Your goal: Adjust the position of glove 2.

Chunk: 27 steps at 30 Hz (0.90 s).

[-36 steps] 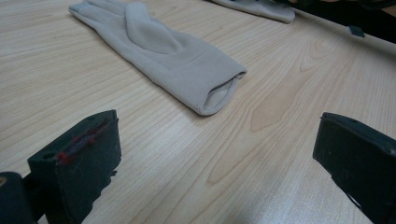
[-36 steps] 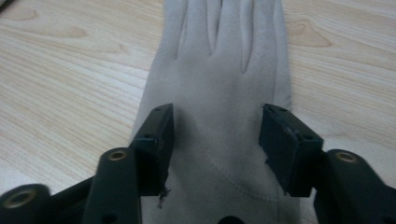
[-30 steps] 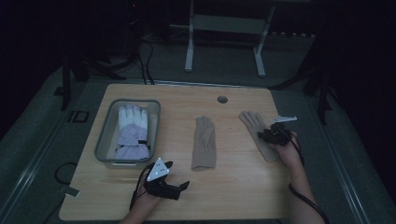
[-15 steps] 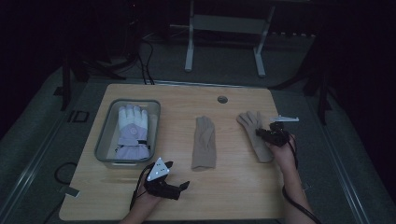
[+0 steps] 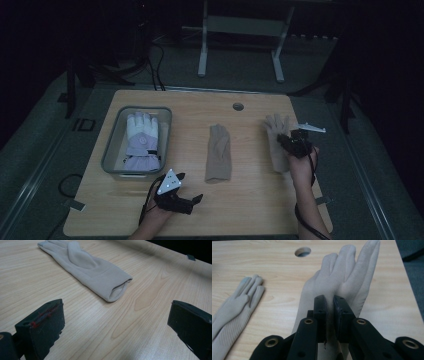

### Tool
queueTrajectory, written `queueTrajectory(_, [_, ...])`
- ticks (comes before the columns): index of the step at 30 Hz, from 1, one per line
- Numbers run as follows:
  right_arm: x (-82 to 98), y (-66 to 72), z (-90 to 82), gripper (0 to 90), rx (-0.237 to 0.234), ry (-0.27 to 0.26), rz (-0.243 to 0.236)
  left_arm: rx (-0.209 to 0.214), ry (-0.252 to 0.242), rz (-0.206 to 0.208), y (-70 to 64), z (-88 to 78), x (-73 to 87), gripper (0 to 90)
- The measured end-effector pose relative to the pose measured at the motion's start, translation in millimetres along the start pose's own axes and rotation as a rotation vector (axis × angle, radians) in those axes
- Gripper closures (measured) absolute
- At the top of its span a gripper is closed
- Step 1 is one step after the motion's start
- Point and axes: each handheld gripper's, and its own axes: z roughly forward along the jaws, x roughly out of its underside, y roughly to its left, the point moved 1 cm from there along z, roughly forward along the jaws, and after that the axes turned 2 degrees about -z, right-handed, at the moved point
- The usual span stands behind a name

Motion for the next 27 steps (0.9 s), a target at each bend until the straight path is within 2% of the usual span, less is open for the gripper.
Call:
queueTrajectory(5, [18.2,-2.9,4.9,81.1,0.030,0.039,0.025,-0.005,-0.006,0.007,-0.7,-0.6,0.3,1.3])
queueTrajectory(7, [26.4,-4.2,8.1,81.0,0.021,0.056,0.052,-0.005,-0.004,0.008,-1.1,-0.4,0.2,1.3])
queueTrajectory(8, [30.2,-4.0,9.8,81.0,0.026,0.066,0.050,-0.005,-0.003,0.008,-1.0,-0.3,0.2,1.3])
queueTrajectory(10, [37.6,-3.3,13.6,80.1,0.007,0.080,0.057,-0.004,-0.002,0.007,-0.8,-0.1,0.1,1.3])
queueTrajectory(15, [51.7,-0.4,23.4,78.1,0.015,0.114,0.049,-0.007,-0.006,0.010,-1.1,-0.5,0.2,1.3])
queueTrajectory(20, [57.9,-1.9,27.4,74.5,0.011,0.111,0.046,-0.008,-0.005,0.011,-1.6,-0.4,0.3,1.3])
queueTrajectory(23, [59.7,-3.2,27.6,64.7,-0.006,0.097,0.047,-0.007,-0.003,0.013,-1.5,-0.4,0.3,1.3])
queueTrajectory(25, [58.8,-2.3,27.3,53.5,-0.036,0.096,0.042,-0.007,-0.003,0.015,-1.5,-0.6,0.3,1.3])
queueTrajectory(27, [57.1,-1.4,25.7,39.7,-0.041,0.103,0.009,-0.006,-0.003,0.016,-1.5,-0.6,0.3,1.3])
